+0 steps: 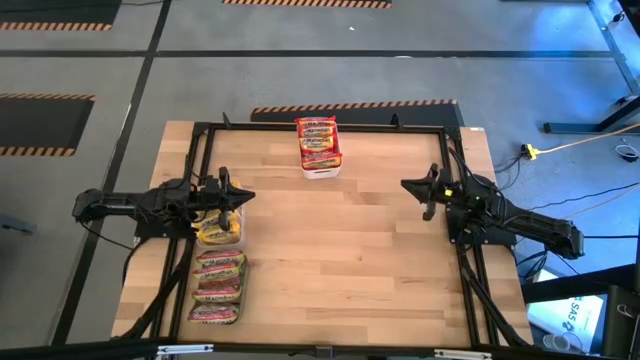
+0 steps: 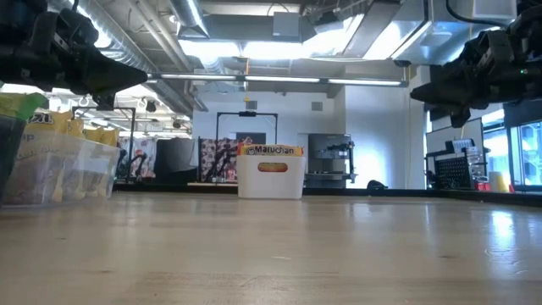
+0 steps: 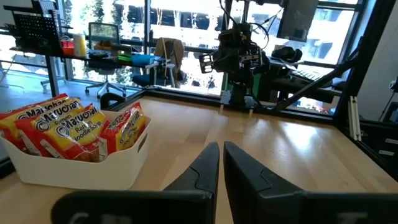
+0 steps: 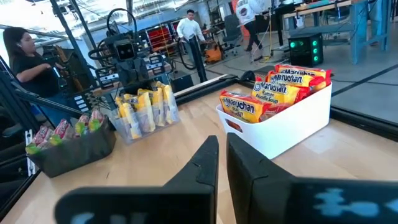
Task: Sort Maruchan noodles
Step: Return to Home Position
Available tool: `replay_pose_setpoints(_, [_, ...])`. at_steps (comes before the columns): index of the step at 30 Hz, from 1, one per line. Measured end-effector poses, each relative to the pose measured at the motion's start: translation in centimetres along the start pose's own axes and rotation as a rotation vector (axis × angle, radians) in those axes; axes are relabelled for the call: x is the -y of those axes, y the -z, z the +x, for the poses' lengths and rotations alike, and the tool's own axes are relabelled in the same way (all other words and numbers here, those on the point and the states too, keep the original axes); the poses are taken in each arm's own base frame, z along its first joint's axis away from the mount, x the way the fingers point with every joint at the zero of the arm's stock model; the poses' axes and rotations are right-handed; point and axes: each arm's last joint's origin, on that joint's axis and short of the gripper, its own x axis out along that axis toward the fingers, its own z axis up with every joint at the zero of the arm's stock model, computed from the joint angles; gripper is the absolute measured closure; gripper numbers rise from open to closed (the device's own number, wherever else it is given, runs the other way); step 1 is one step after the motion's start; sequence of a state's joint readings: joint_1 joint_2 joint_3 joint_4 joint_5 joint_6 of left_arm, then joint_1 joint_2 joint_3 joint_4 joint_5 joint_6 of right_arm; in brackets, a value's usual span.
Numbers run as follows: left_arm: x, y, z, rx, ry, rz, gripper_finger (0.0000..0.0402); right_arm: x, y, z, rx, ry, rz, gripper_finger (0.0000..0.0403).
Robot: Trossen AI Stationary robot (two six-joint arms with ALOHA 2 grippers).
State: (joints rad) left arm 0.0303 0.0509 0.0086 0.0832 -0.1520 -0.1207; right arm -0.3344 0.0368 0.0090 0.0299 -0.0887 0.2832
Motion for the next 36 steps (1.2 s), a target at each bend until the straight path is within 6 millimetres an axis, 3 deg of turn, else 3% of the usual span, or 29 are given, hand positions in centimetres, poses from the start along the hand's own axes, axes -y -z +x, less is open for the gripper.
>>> replay_pose_setpoints(7, [0.0, 0.0, 0.0, 0.000, 0.000, 0.000, 0.0383, -0.4, -0.2, -0.2, 0.029, -0.033, -0.014, 0.0391])
replay_pose_setpoints(17, [0.0, 0.0, 0.0, 0.000, 0.000, 0.000, 0.0383, -2.4, 0.6, -0.3, -0.018, -0.217, -0.210, 0.0391])
replay_pose_setpoints(36, [0.0, 0.0, 0.0, 0.000, 0.000, 0.000, 0.0383, -2.5, 0.7, -0.3, -0.028, -0.222, -0.208, 0.0391])
